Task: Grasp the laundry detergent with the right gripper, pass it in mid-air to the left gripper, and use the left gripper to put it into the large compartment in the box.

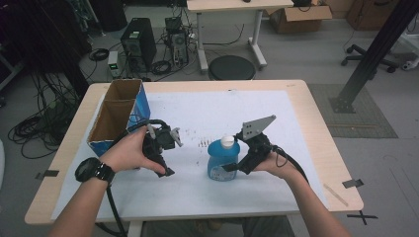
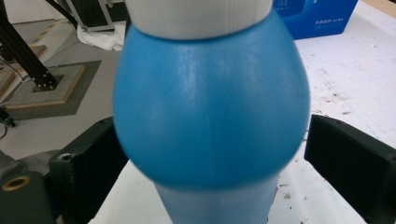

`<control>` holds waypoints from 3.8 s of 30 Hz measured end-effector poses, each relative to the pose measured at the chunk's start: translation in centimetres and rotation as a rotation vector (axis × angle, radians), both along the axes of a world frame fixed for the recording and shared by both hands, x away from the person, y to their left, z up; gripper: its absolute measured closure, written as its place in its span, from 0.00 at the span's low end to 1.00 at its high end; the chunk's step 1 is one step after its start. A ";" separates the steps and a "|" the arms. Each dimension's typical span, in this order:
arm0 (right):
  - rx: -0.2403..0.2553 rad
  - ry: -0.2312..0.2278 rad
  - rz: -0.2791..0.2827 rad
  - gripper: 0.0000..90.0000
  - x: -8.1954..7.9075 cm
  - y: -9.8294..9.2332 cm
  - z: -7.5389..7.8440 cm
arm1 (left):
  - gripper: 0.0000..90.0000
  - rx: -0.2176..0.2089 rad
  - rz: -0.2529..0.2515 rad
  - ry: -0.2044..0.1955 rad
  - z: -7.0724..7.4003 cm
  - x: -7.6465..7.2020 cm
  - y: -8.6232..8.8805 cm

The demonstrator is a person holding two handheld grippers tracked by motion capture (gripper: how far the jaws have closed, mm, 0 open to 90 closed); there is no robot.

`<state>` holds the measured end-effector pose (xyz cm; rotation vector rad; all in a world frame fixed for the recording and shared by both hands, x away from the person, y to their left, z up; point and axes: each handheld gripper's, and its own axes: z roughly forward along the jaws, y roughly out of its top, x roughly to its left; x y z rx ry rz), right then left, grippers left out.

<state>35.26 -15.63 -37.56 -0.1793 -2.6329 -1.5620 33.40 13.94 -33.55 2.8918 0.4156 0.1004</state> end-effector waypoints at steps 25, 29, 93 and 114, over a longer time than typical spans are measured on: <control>0.017 -0.014 0.026 0.27 0.1 0.4 -0.6 | 0.07 0.006 -0.003 0.002 0.0 0.1 -0.1; 0.018 -0.014 0.029 0.28 0.2 0.4 -0.7 | 0.07 0.005 -0.002 0.000 0.0 0.1 -0.1; -0.029 -0.055 0.029 0.47 1.9 -0.4 4.5 | 0.07 -0.013 -0.005 -0.026 1.9 -0.2 0.1; -0.063 -0.101 0.065 0.47 2.9 1.1 10.4 | 0.07 -0.010 -0.004 -0.048 4.3 -0.4 0.3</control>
